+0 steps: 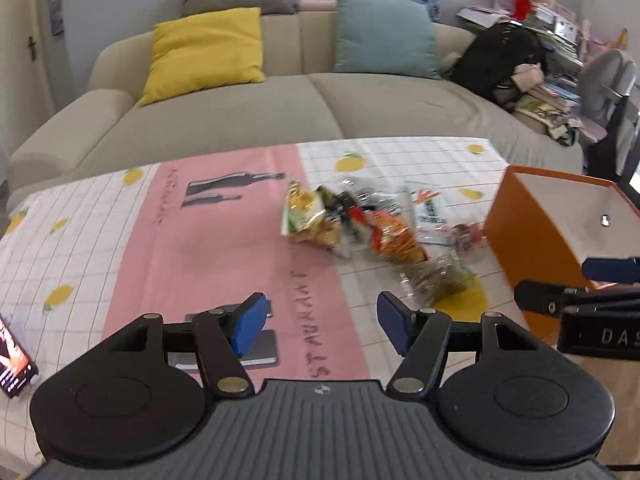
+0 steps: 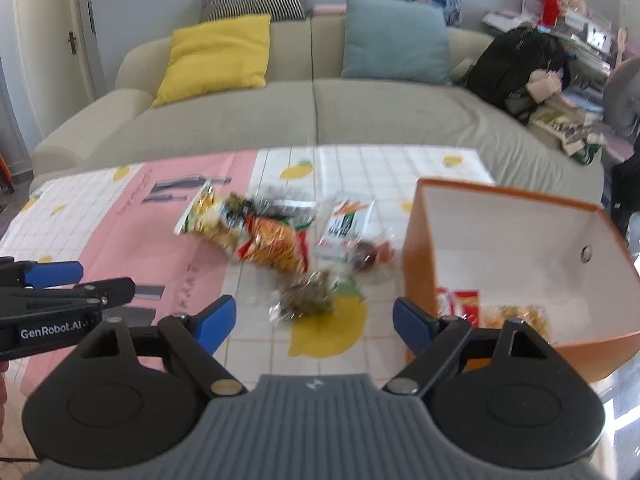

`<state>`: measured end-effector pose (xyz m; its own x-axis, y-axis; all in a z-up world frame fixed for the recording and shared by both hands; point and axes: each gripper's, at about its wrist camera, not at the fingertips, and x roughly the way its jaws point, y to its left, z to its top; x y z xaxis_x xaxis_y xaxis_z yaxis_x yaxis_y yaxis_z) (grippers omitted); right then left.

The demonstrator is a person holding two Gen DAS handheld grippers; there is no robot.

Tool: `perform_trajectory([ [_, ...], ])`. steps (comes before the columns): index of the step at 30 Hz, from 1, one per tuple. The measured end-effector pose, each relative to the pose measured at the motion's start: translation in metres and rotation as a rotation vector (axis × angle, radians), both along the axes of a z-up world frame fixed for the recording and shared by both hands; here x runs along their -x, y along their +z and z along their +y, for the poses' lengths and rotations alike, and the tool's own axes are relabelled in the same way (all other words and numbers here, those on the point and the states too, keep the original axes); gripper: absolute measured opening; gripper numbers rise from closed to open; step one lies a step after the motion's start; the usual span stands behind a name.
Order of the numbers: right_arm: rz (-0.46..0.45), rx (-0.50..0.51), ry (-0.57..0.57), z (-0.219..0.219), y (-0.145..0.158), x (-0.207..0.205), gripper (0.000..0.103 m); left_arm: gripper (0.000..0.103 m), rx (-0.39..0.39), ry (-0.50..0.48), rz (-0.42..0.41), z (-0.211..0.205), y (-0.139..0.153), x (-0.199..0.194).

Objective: Organize snacks
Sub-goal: 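Grasp the green chip bag with the left tool while the right tool grasps the fries-stick bag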

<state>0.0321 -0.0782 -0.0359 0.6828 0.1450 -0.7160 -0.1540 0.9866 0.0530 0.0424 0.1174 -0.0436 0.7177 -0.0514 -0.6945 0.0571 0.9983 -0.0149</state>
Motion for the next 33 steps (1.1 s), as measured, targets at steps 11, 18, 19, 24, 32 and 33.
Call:
perform_trajectory([
  [11,0.046,0.066,0.055,0.028,-0.035,-0.038,0.083,0.075,0.077,0.034,0.063,0.029,-0.023,-0.025],
  [18,0.053,0.105,0.1,0.041,-0.047,-0.074,0.082,0.075,0.098,0.031,0.082,0.033,-0.03,-0.062],
  [19,0.049,0.112,0.113,0.044,-0.048,-0.079,0.082,0.075,0.095,0.033,0.081,0.034,-0.03,-0.069],
  [24,0.043,0.134,0.149,0.06,-0.053,-0.108,0.082,0.078,0.105,0.034,0.073,0.039,-0.029,-0.108],
  [32,0.065,0.155,0.165,0.081,-0.067,-0.151,0.082,0.079,0.23,0.058,0.137,0.051,-0.056,-0.164],
  [33,0.071,0.157,0.164,0.082,-0.069,-0.156,0.082,0.079,0.249,0.067,0.146,0.053,-0.06,-0.168],
])
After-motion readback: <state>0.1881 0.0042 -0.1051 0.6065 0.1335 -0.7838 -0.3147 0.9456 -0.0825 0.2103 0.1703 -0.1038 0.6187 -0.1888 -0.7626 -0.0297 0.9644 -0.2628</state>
